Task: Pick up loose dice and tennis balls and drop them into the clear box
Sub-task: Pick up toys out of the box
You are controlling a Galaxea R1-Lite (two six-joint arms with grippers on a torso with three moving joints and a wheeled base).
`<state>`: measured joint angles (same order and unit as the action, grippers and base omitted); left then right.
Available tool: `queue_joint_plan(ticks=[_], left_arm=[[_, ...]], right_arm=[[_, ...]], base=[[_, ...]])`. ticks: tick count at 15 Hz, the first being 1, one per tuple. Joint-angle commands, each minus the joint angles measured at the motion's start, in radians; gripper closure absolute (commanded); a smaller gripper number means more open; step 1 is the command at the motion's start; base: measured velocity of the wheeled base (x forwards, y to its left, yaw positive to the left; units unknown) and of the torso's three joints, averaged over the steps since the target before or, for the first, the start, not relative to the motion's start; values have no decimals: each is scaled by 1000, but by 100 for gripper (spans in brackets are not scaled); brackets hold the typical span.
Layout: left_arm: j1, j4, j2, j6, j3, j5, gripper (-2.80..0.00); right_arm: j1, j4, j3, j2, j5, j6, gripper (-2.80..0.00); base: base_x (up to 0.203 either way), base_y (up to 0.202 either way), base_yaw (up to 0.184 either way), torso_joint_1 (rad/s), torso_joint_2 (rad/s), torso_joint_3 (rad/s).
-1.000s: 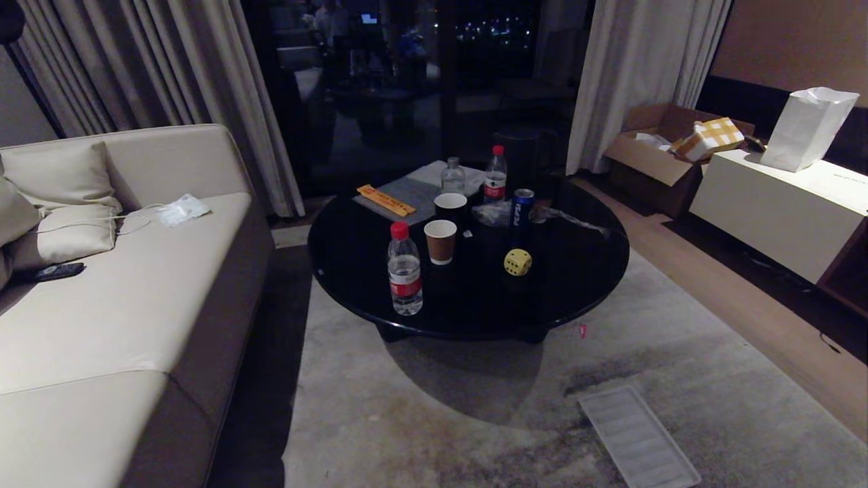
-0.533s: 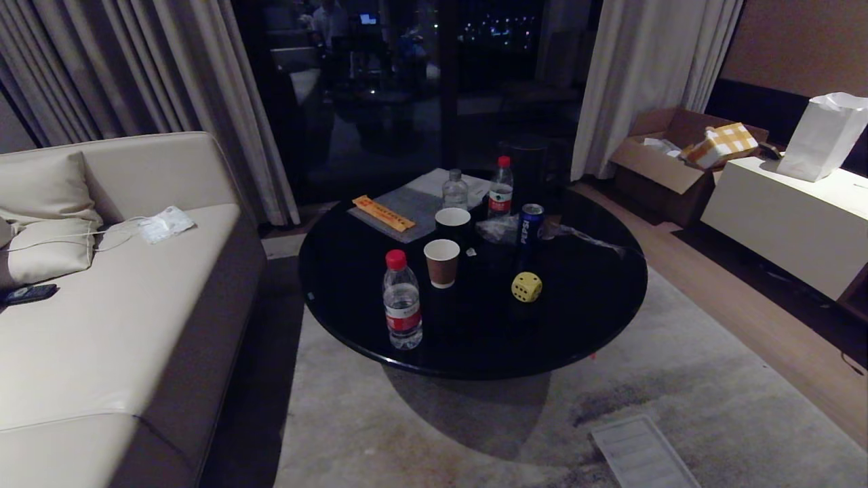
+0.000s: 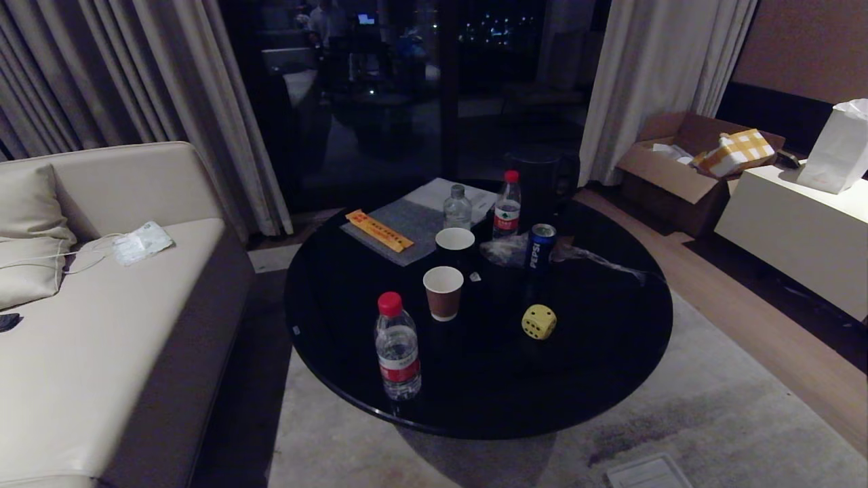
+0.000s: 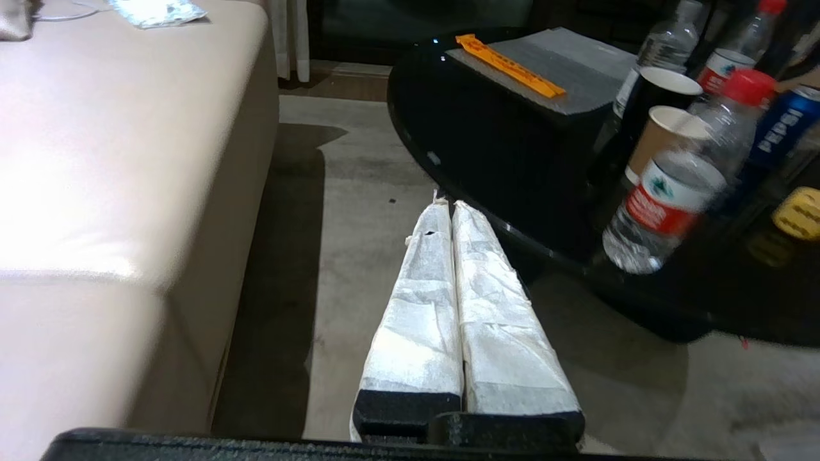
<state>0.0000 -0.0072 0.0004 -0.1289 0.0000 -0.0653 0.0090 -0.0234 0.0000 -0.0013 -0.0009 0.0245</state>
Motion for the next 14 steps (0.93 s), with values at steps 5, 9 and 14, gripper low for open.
queue_joint_plan(ticks=[5,9,14], left_arm=[[0,0,1,-1,1,-1,0],[0,0,1,-1,2,-1,0],[0,0,1,0,2,-1,0]], right_arm=[[0,-1,11,1,1,0,0],[0,-1,11,1,1,0,0],[0,0,11,1,1,0,0]], base=[[183,0,-3,4,3,2],[180,0,0,4,1,3],[154,0,-3,2,5,1]])
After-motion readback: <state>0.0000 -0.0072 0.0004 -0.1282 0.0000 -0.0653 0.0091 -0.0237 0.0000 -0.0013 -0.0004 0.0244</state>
